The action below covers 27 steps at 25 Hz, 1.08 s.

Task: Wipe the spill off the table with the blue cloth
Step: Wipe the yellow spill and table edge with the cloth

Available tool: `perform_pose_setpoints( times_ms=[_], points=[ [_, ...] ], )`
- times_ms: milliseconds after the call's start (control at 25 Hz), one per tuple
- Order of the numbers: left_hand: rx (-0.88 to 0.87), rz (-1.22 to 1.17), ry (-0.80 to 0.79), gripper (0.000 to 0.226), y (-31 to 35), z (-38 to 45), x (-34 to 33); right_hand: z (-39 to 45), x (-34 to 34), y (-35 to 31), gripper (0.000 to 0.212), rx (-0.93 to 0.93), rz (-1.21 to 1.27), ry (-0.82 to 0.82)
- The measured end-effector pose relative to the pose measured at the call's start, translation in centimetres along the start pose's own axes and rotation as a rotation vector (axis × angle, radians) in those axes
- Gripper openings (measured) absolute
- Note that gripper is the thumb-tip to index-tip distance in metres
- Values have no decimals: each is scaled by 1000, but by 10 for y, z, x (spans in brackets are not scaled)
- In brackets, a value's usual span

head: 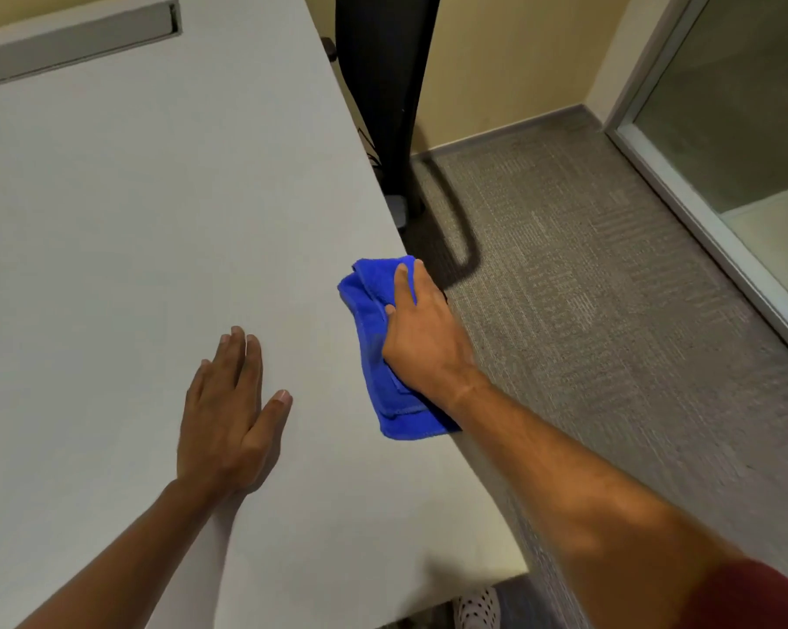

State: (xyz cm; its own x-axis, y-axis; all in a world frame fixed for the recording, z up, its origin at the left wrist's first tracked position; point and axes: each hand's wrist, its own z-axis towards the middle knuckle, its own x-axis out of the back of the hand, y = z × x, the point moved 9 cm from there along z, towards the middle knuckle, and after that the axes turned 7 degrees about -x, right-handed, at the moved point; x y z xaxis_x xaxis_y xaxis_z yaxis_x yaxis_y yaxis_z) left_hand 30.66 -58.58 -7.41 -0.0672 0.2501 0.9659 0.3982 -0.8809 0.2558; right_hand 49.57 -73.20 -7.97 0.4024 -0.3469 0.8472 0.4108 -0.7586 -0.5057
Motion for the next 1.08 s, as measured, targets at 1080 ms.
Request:
perform_pose_setpoints(
  times_ms=[1080],
  points=[
    [27, 55, 44, 80, 0, -1, 2, 35, -11, -54, 70, 54, -338, 32]
  ],
)
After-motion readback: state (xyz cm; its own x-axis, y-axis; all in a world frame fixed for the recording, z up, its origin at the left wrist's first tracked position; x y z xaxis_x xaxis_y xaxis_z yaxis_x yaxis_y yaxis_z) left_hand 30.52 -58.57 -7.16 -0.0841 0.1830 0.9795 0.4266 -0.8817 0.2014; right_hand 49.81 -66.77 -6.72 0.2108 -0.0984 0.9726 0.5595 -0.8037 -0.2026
